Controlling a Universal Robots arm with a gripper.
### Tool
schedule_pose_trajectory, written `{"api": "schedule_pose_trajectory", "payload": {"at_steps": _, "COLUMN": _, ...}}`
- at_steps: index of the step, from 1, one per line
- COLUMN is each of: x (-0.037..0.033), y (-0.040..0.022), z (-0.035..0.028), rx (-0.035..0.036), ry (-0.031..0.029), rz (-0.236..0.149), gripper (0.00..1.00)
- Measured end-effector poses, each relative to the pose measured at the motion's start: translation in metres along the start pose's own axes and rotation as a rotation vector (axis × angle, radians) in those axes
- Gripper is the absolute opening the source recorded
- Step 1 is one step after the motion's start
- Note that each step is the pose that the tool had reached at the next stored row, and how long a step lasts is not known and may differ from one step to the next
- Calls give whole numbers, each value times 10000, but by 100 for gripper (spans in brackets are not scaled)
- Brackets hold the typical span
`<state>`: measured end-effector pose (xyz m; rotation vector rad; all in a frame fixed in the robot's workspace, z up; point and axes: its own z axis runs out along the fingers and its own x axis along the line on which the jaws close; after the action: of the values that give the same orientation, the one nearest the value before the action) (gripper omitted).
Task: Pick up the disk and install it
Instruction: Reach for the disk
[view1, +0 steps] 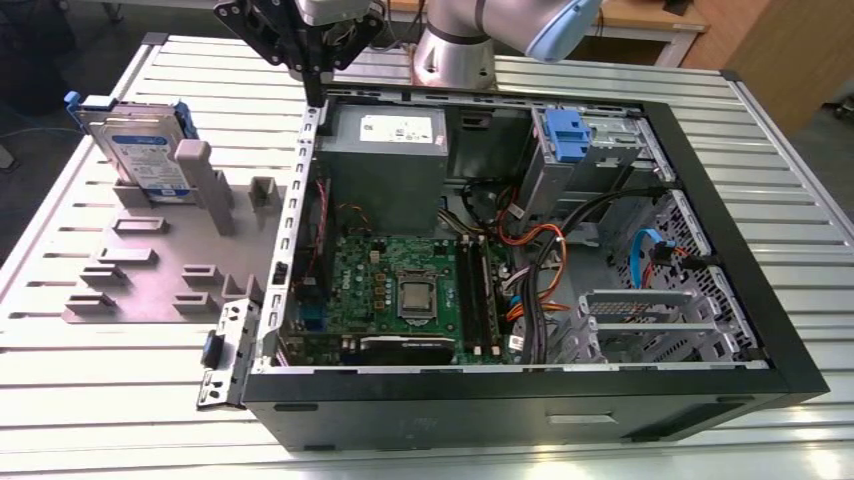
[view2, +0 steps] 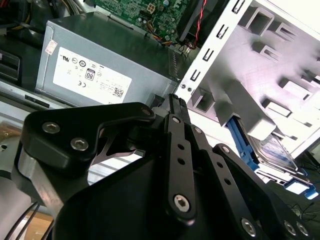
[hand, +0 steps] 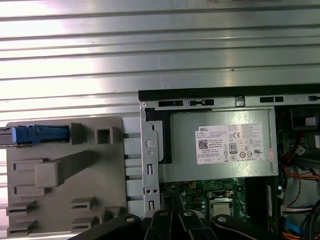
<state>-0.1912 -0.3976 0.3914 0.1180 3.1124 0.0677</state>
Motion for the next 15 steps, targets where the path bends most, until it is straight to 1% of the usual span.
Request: {"api": "schedule_pose_trajectory", "payload": {"at_steps": 15, "x": 44, "y": -3, "z": -1, "rx": 0, "ry": 0, "rz": 0, "gripper": 11}}
